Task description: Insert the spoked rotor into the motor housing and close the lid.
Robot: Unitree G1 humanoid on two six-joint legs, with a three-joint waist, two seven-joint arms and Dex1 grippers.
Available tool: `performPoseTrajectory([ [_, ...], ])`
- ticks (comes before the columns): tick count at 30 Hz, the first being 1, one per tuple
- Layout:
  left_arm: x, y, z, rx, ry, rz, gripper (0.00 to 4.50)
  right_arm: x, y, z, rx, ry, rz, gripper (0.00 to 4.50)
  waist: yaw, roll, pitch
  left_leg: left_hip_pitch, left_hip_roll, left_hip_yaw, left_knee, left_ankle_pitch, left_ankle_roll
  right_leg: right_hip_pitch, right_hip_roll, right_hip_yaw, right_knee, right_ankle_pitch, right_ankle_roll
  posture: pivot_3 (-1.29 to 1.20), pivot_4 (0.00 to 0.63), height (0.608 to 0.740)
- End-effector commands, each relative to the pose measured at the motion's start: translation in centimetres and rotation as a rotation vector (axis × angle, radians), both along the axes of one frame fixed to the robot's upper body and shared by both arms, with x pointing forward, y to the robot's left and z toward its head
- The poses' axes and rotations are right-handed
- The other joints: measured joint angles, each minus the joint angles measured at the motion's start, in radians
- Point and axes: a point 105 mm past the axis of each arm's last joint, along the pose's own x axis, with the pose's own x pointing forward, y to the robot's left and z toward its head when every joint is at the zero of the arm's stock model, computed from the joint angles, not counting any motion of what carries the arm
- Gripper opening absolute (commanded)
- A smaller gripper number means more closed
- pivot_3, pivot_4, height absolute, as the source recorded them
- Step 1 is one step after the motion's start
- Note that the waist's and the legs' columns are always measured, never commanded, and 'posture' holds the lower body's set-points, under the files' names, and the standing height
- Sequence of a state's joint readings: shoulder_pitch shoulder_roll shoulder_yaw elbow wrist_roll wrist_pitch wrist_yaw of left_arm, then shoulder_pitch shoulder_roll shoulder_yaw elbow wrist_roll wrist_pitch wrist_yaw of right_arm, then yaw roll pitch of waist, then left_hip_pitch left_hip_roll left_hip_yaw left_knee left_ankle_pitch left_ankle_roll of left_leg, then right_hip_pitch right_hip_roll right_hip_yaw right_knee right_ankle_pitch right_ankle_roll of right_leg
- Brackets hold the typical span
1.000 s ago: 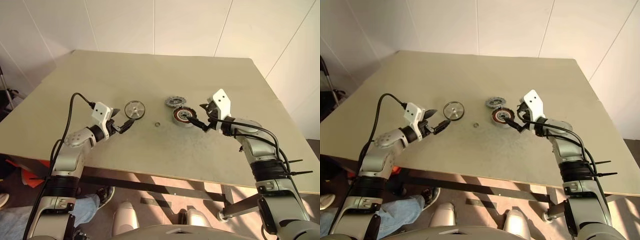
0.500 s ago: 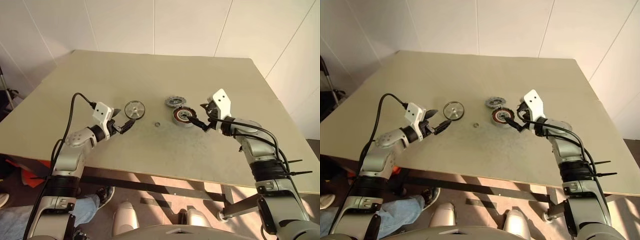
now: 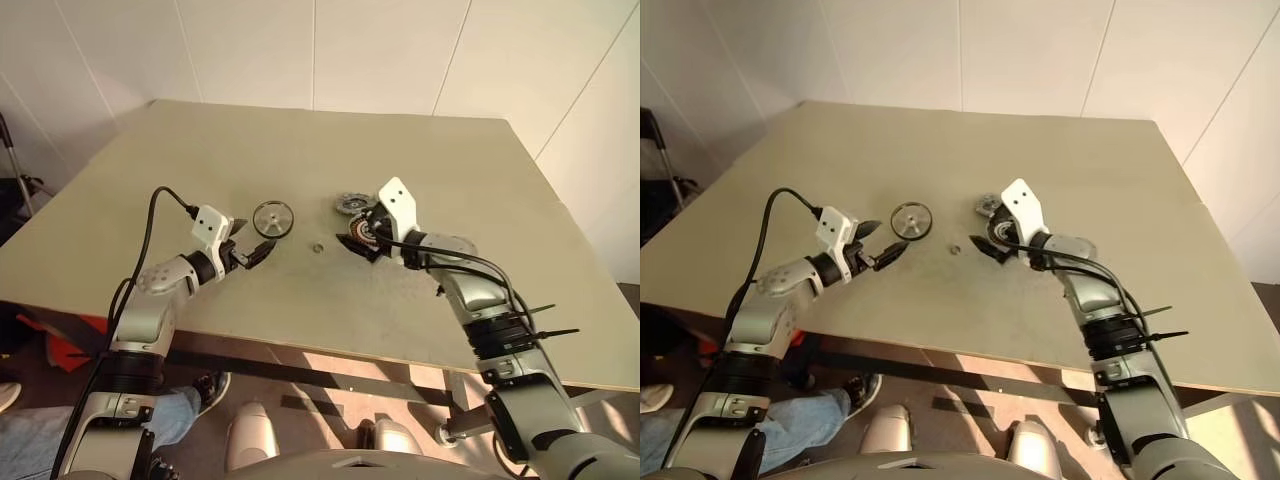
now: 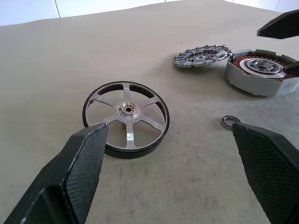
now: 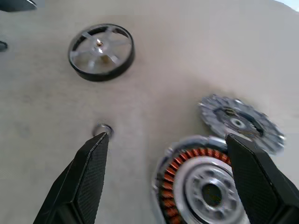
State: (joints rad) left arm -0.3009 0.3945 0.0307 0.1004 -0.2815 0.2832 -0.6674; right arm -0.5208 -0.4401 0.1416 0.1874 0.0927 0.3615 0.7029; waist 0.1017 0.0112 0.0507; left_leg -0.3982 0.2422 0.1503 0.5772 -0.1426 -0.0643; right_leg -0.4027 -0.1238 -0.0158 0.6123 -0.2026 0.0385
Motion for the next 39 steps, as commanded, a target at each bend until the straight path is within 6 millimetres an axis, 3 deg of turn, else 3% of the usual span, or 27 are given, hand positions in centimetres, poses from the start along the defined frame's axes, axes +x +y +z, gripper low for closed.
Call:
performPoseTrajectory([
  [1,0.0,-0.1,1.2,0.003,-0.051,-0.005,4.50,0.5,-0.6,3.5,-0.258,-0.206,0.104,4.48,-0.002,0.000,0.000,0.000,0.000,0.000,0.000,0.000,0.000,0.000,0.000,0.000,0.000,0.000,0.000,0.00,0.000,0.740],
  [4,0.6,-0.5,1.1,0.000,-0.049,-0.009,4.50,0.5,0.8,5.3,-0.403,-0.289,0.292,4.48,-0.016,0.001,0.000,0.001,0.000,0.000,0.000,0.000,0.000,-0.001,0.001,0.000,0.000,0.000,0.000,0.00,0.000,0.740],
  [9,1.4,-1.2,1.6,-0.005,-0.062,-0.024,4.50,-0.3,3.4,5.5,-0.546,-0.281,0.620,4.48,-0.020,0.000,0.000,0.002,0.001,0.000,0.000,0.000,0.000,-0.002,0.001,0.001,0.003,0.000,0.000,0.00,0.000,0.740],
  [13,1.2,-1.1,1.7,-0.011,-0.070,-0.008,4.50,0.3,4.3,5.6,-0.613,-0.224,0.758,4.48,-0.023,0.000,0.000,-0.003,0.001,0.000,0.004,-0.001,0.002,-0.003,0.000,0.000,0.004,0.001,-0.001,0.00,0.000,0.740],
  [18,0.0,-0.3,0.9,-0.016,-0.053,0.035,4.50,2.3,3.0,4.1,-0.731,-0.151,0.733,4.48,-0.024,-0.001,0.000,-0.005,0.001,0.000,0.005,-0.002,0.003,-0.004,0.000,-0.001,0.004,0.000,-0.002,0.00,0.000,0.740],
  [25,-0.9,0.3,0.6,-0.018,-0.046,0.079,4.50,2.7,0.5,1.0,-0.799,-0.027,0.694,4.48,-0.024,-0.001,0.000,-0.005,0.002,-0.001,0.006,-0.002,0.003,-0.004,0.000,-0.003,0.005,0.000,-0.003,0.00,0.000,0.740],
  [39,-0.6,-0.6,0.7,-0.018,-0.046,0.056,4.50,3.0,-0.4,-0.3,-0.784,0.041,0.627,4.48,-0.031,-0.001,0.001,-0.005,0.003,-0.001,0.009,-0.002,0.003,-0.004,0.000,-0.003,0.008,-0.001,-0.003,0.00,0.000,0.740],
])
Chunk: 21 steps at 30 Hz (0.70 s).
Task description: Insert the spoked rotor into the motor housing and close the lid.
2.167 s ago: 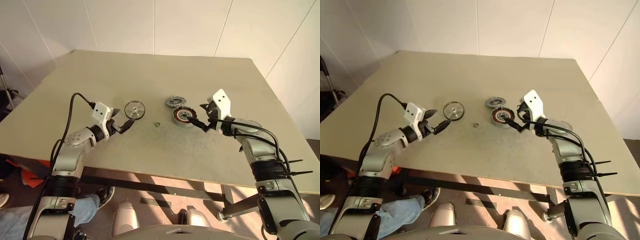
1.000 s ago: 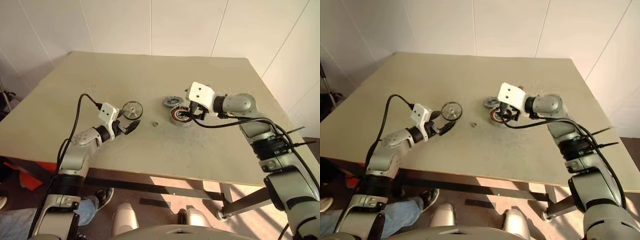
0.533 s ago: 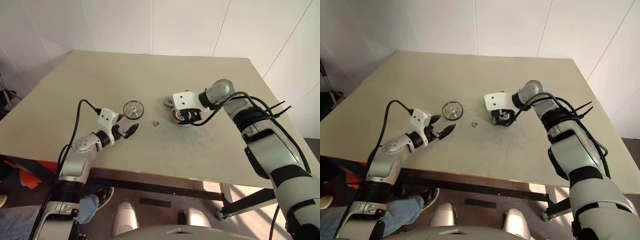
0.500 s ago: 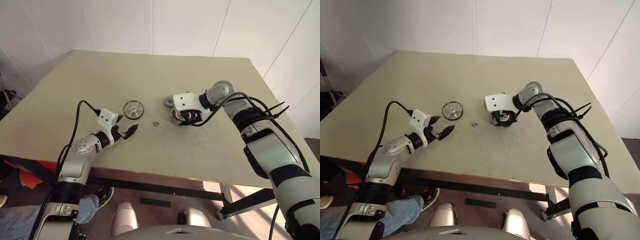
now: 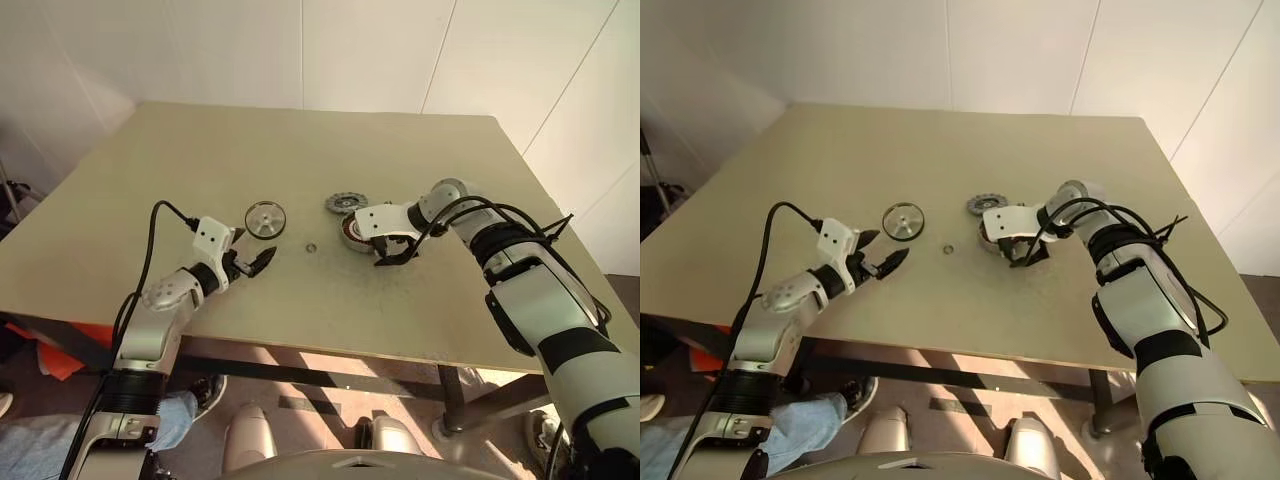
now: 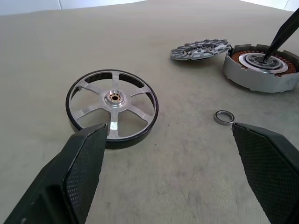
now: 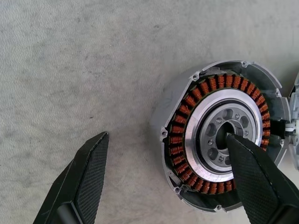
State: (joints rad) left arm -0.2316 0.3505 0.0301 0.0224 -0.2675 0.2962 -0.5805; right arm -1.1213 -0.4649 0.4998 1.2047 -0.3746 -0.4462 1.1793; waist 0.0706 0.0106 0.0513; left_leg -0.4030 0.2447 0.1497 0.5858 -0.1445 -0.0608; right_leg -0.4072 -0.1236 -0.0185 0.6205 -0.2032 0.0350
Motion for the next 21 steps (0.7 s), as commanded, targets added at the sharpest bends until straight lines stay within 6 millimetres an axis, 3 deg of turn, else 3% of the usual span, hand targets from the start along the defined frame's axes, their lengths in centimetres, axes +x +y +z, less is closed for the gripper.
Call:
performPoseTrajectory([
  [1,0.17,-0.28,1.37,0.002,-0.048,-0.014,4.50,0.72,0.51,1.20,0.020,-0.031,-0.020,4.48,0.000,0.000,0.000,0.000,0.000,0.000,0.000,0.000,0.000,0.000,0.000,0.000,0.000,0.000,0.000,0.00,0.000,0.740],
  [5,0.03,-0.02,1.28,0.009,-0.046,-0.008,4.50,1.02,0.55,0.96,0.021,-0.032,-0.055,4.31,-0.001,0.000,0.000,0.000,0.001,0.000,0.002,0.000,0.000,0.000,0.000,0.000,0.002,0.000,0.000,0.00,0.000,0.740],
  [7,0.00,0.12,1.25,0.011,-0.046,-0.002,4.50,1.15,0.62,0.97,0.021,-0.037,-0.064,3.89,-0.002,0.000,0.000,0.000,0.001,0.000,0.003,0.000,0.000,0.000,0.000,0.000,0.003,0.000,-0.001,0.00,0.000,0.740],
  [10,-0.08,0.17,1.22,0.011,-0.046,0.003,4.50,1.21,0.76,0.94,0.015,-0.047,-0.059,2.89,-0.002,0.000,0.000,0.000,0.001,0.000,0.004,0.000,0.000,0.000,0.000,0.000,0.003,0.001,-0.001,0.00,0.000,0.740],
  [18,-0.21,0.20,1.08,0.011,-0.045,0.008,4.50,1.34,0.87,0.98,0.021,-0.052,-0.069,2.89,0.000,0.001,0.000,-0.001,0.001,0.000,0.004,-0.001,0.001,0.000,0.000,0.000,0.002,0.001,-0.001,0.00,0.000,0.740],
  [21,-0.23,0.20,1.06,0.011,-0.044,0.009,4.50,1.35,0.77,0.95,0.031,-0.044,-0.083,2.29,0.000,0.001,0.000,-0.001,0.001,0.000,0.004,-0.001,0.001,0.000,0.000,0.000,0.002,0.001,-0.001,0.00,0.000,0.740],
])
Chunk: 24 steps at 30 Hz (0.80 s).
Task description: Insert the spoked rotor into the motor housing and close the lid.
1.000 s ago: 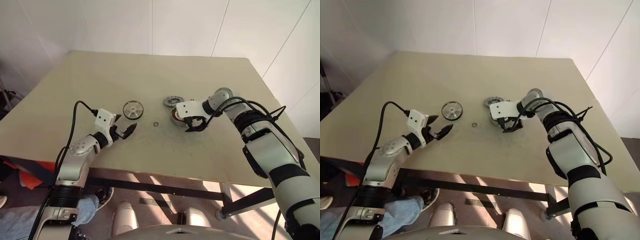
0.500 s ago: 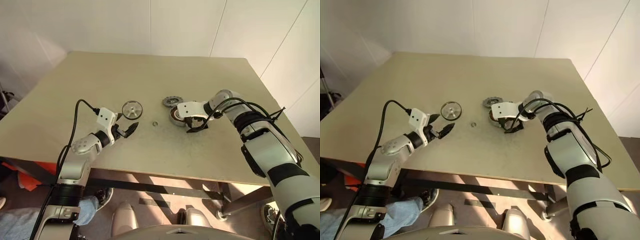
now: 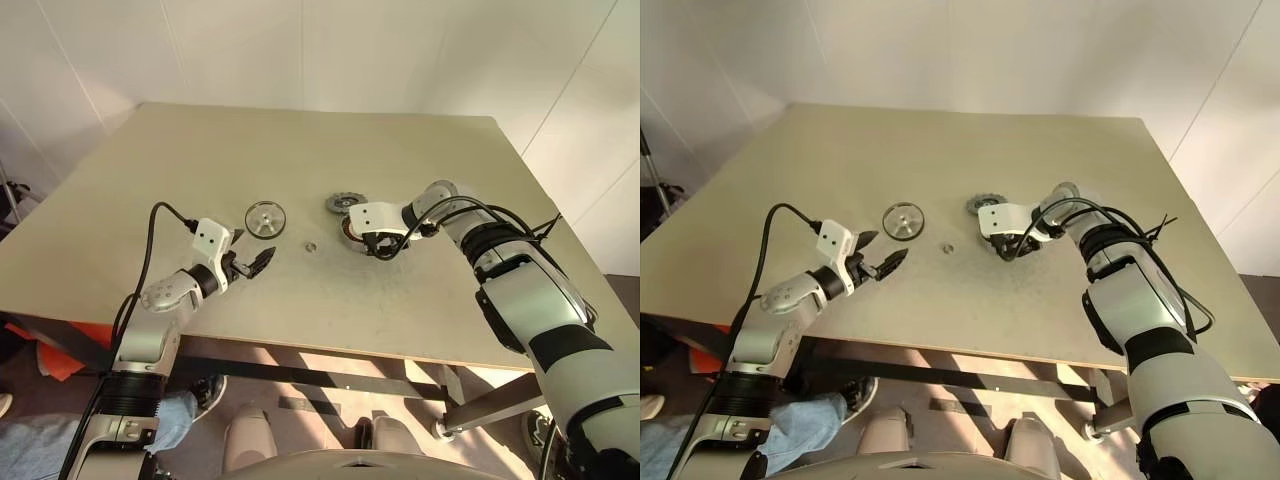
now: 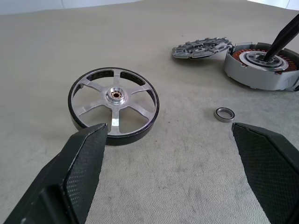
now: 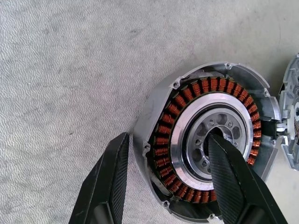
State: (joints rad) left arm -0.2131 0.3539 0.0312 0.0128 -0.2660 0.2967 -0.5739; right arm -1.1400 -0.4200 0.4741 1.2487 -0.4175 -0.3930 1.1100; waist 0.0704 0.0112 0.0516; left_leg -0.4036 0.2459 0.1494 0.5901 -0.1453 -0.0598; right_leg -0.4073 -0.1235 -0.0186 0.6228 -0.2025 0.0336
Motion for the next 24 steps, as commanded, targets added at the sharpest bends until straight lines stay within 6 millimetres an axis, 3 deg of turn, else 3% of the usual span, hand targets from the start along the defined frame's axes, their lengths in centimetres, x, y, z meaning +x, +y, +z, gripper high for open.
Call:
performPoseTrajectory([
  [1,0.1,0.0,1.4,0.006,-0.052,-0.001,4.50,0.6,0.0,1.2,0.020,-0.023,-0.021,2.07,0.000,0.000,0.000,0.000,0.000,0.000,0.000,0.000,0.000,0.000,0.000,0.000,0.000,0.000,0.000,0.00,0.000,0.740],
  [11,0.2,-0.1,1.2,0.005,-0.047,0.000,4.50,0.1,-0.7,2.1,0.070,-0.029,0.002,2.07,0.002,0.000,0.000,0.000,0.000,0.000,0.001,0.000,0.000,0.000,0.000,0.000,0.000,0.000,0.000,0.00,0.000,0.740],
  [17,0.1,-0.1,1.0,0.006,-0.039,-0.002,4.50,-3.2,0.6,3.0,0.160,0.009,0.149,2.07,0.007,0.000,0.000,-0.002,0.000,0.000,0.001,-0.001,0.002,0.000,0.000,0.000,-0.002,0.000,0.000,0.00,0.000,0.740],
  [24,0.5,-0.4,1.2,0.008,-0.043,-0.019,4.50,-5.4,1.4,1.8,0.192,0.035,0.111,2.07,0.007,0.000,0.000,0.000,0.001,0.000,0.001,-0.001,0.002,0.000,0.000,0.001,-0.001,0.000,0.000,0.00,0.000,0.740],
])
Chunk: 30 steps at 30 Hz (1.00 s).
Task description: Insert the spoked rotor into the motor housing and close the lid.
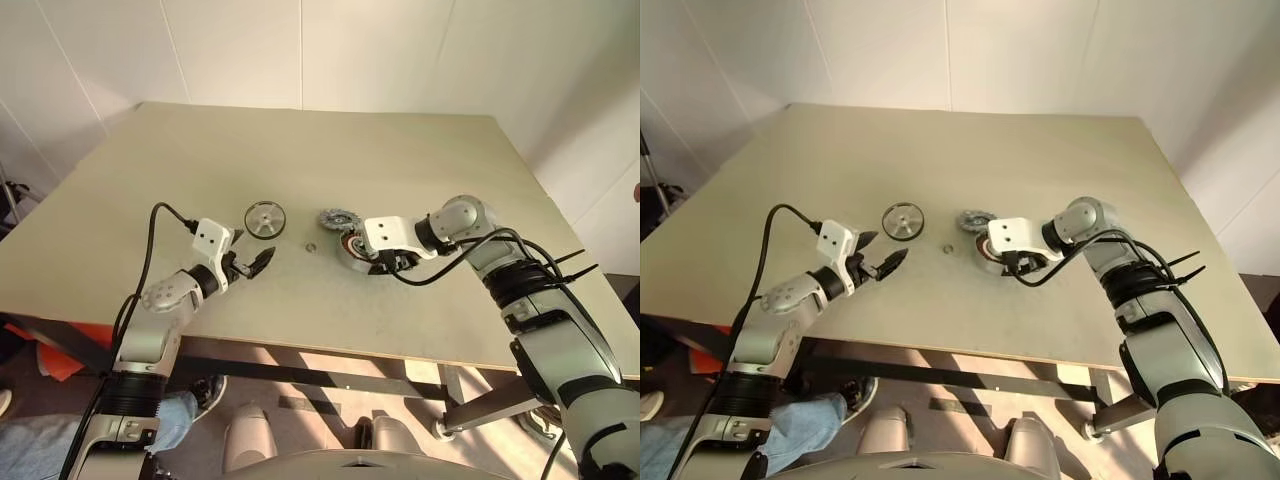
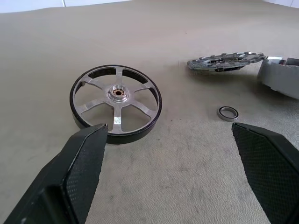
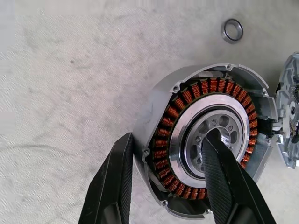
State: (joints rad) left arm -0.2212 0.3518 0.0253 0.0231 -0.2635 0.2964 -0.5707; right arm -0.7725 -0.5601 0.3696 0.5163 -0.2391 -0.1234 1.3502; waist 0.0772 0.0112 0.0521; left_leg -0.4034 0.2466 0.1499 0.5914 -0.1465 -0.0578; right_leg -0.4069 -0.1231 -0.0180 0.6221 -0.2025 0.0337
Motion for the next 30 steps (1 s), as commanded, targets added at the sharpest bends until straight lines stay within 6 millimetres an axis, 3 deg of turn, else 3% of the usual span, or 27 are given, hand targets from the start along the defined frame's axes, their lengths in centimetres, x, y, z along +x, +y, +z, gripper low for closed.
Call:
performPoseTrajectory([
  [1,0.4,-0.3,1.3,0.007,-0.046,-0.019,4.50,-0.1,1.1,1.5,0.057,-0.050,-0.010,2.07,0.000,0.000,0.000,0.000,0.000,0.000,0.000,0.000,0.000,0.000,0.000,0.000,0.000,0.000,0.000,0.00,0.000,0.740],
  [5,0.4,-0.2,1.4,0.012,-0.048,-0.022,4.50,0.6,1.4,0.5,0.070,-0.043,-0.094,2.07,-0.004,0.000,0.000,0.001,0.000,0.000,0.000,0.000,0.000,0.000,0.000,0.001,0.000,0.000,0.000,0.00,0.000,0.740],
  [11,0.4,0.2,1.5,0.019,-0.053,-0.014,4.50,1.4,1.3,0.0,0.074,-0.091,-0.130,4.02,-0.007,-0.001,-0.001,0.002,-0.001,0.000,0.000,0.000,-0.001,0.001,0.000,0.001,0.001,0.000,0.000,0.00,0.000,0.740],
  [14,0.2,0.3,1.5,0.021,-0.052,-0.011,4.50,0.8,1.6,0.6,0.091,-0.095,-0.094,4.02,-0.006,-0.001,-0.001,0.002,-0.001,0.000,0.000,0.000,-0.001,0.001,0.000,0.002,0.000,0.000,0.000,0.00,0.000,0.740],
  [20,0.1,0.4,1.4,0.022,-0.047,-0.008,4.50,-3.2,2.8,3.5,0.198,-0.041,0.048,4.02,0.000,-0.001,-0.001,0.002,-0.001,0.000,-0.001,0.000,0.000,0.001,0.000,0.002,-0.001,0.000,0.000,0.00,0.000,0.740],
  [24,0.3,0.4,1.4,0.023,-0.047,-0.014,4.50,-4.3,3.9,4.9,0.263,-0.042,0.060,4.02,-0.001,-0.001,-0.001,0.003,-0.001,0.000,-0.004,0.000,-0.001,0.001,0.000,0.002,-0.003,0.000,0.000,0.00,0.000,0.740],
  [27,0.5,0.3,1.5,0.024,-0.048,-0.020,4.50,-3.3,5.7,6.3,0.372,-0.036,-0.023,4.02,-0.001,-0.001,-0.001,0.003,-0.001,0.000,-0.005,0.001,-0.001,0.001,0.000,0.002,-0.002,0.000,0.000,0.00,0.000,0.740],
  [30,0.6,0.2,1.6,0.025,-0.050,-0.024,4.50,0.1,7.3,6.5,0.459,-0.057,-0.228,4.02,-0.009,-0.001,-0.001,0.006,-0.002,0.000,-0.005,0.001,-0.002,0.001,0.000,0.003,-0.001,0.000,0.000,0.00,0.000,0.740],
])
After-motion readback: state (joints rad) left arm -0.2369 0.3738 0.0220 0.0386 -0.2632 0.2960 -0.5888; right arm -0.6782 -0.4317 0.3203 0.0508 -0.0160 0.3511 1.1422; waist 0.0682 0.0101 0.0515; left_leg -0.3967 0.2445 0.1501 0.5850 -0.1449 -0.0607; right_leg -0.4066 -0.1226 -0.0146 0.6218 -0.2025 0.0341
